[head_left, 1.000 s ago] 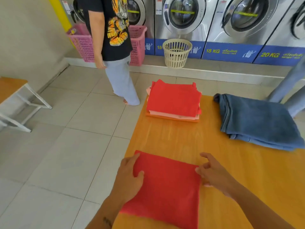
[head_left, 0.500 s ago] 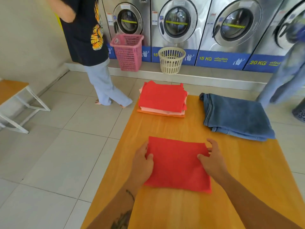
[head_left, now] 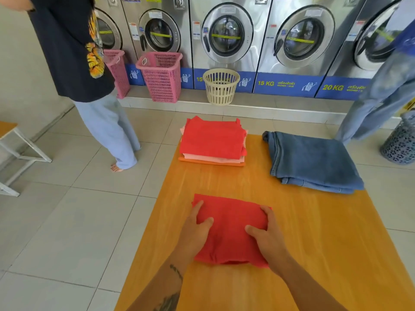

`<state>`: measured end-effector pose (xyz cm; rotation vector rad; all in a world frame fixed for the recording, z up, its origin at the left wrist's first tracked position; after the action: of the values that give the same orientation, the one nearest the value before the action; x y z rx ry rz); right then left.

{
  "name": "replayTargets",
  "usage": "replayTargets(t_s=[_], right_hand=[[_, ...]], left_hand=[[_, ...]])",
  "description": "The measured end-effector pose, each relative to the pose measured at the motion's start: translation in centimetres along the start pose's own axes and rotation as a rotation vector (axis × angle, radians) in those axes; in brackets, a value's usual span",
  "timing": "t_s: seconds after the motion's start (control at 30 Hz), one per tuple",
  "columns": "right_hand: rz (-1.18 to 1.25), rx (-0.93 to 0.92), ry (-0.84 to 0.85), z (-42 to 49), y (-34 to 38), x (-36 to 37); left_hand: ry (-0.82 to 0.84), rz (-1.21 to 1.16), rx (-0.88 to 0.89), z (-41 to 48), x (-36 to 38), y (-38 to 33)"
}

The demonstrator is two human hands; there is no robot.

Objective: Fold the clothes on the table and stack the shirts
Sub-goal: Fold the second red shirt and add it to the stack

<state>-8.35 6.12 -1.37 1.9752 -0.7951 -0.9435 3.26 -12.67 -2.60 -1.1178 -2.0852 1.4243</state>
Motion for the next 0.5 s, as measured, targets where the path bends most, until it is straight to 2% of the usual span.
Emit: replayTargets(t_s=[0.07, 0.13, 0.2, 0.37, 0.5], right_hand=[[-0.015, -0.02, -0.013, 0.7, 1.3, 0.2], [-0.032, -0.069, -0.011, 1.7, 3.4, 0.3], [-0.048, -0.143, -0.014, 3.1, 6.2, 0.2], [-0.071, -0.281, -0.04, 8.5, 14.7, -0.6], [-0.098, -0.298, -0.072, 13.7, 20.7, -1.1]], left_hand=[[0.037, -0.163, -0.071, 0.5, -0.9, -0.3], [0.015, -0.22, -0.042, 1.5, -2.1, -1.6], [-0.009, -0.199, 0.051, 3.2, -3.2, -4.1], [0.089, -0.061, 0.298, 8.8, -5.3, -13.9], [0.027, 0.095, 0.437, 14.7, -6.7, -21.4]])
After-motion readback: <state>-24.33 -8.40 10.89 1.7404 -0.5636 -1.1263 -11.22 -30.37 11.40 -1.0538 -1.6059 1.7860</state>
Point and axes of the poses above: each hand's wrist, its own z-axis towards the middle knuckle, its own x-axis out of the palm, y = z × x, the point moved 6 cm from there along z, towards the middle knuckle, and after that the axes turned 7 degrees about -z, right-handed, at the moved point
